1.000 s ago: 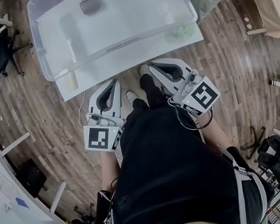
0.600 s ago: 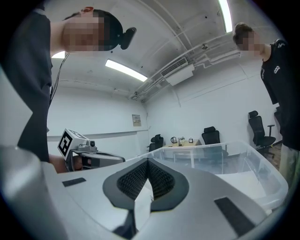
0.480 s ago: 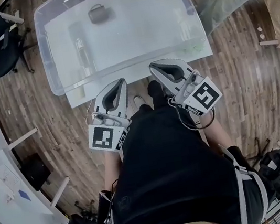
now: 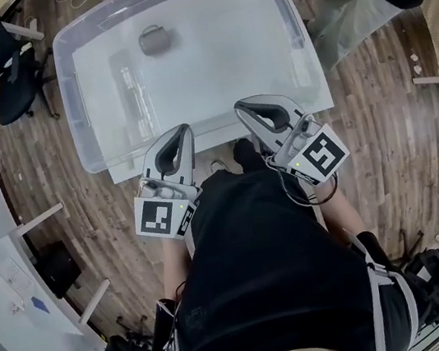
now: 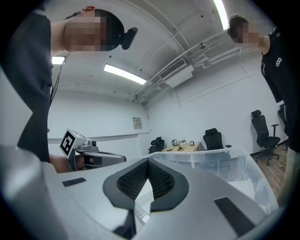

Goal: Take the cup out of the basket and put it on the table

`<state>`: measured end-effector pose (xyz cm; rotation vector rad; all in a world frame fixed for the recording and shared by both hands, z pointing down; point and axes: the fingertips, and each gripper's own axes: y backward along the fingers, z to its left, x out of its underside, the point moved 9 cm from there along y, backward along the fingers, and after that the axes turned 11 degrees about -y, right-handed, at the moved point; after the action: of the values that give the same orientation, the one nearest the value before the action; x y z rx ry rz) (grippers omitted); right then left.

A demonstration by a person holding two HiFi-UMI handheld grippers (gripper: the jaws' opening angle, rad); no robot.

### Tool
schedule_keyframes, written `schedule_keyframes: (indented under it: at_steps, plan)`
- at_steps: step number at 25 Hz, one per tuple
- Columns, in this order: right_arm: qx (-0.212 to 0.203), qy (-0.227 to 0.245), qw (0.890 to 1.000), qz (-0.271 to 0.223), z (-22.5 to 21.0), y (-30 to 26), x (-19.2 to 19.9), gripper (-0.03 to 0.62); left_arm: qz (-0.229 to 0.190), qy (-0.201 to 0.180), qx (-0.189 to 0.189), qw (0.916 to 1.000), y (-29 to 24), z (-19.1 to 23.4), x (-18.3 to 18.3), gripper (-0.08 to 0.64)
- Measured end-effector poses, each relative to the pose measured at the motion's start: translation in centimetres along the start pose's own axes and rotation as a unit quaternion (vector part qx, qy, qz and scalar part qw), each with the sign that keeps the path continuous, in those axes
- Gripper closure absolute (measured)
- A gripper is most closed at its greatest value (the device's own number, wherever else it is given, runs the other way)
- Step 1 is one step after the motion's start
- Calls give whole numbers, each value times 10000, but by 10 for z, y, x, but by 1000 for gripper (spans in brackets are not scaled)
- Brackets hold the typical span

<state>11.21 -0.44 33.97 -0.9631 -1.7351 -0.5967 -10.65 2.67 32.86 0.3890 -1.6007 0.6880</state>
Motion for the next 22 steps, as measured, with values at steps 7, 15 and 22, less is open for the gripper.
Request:
schedule_keyframes:
  at_steps: [7, 15, 22]
  plan:
    - [-256, -35, 9996, 101, -32, 2, -13, 575, 55, -39, -184, 9998, -34, -7, -11, 543]
    - [-357, 4, 9992, 195, -45, -13, -20, 575, 157, 10, -292, 9994, -46, 1, -14, 542]
    - [-323, 34, 9994, 101, -47, -41, -30, 575, 105, -10, -259, 9996, -47, 31, -17, 543]
